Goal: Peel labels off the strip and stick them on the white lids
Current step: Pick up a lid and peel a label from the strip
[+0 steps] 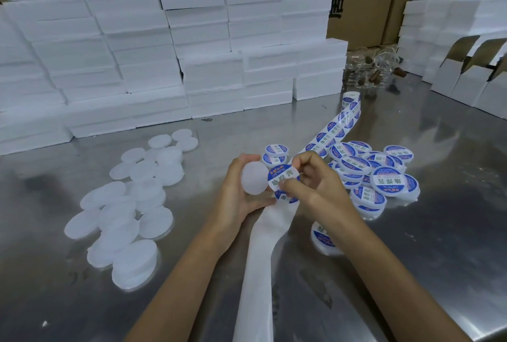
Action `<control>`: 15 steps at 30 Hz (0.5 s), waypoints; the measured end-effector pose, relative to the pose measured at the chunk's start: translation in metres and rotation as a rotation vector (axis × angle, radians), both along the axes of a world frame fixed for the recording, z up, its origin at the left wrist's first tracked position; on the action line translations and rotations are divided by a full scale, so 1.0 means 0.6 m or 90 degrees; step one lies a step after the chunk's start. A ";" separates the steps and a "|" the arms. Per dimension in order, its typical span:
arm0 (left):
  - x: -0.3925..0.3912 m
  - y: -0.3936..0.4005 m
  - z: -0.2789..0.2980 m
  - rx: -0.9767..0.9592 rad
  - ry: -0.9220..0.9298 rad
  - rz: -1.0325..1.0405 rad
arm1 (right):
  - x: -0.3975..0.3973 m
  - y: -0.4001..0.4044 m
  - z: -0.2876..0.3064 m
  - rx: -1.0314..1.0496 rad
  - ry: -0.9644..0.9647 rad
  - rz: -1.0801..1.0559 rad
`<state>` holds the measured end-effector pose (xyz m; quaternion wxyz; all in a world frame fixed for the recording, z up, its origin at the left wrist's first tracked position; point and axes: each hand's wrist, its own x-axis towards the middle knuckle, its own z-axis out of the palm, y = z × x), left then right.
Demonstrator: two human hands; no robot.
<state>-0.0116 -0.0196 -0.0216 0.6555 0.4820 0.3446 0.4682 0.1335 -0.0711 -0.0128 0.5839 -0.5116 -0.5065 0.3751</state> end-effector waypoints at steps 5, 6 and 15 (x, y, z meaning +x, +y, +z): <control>0.011 -0.008 0.008 -0.100 -0.113 -0.050 | -0.011 0.007 -0.007 0.040 0.034 -0.017; 0.014 -0.011 0.009 -0.104 -0.126 -0.067 | -0.012 0.008 -0.009 0.046 0.029 -0.023; 0.027 -0.016 0.005 -0.060 -0.140 -0.118 | -0.009 0.018 -0.025 0.075 -0.044 -0.060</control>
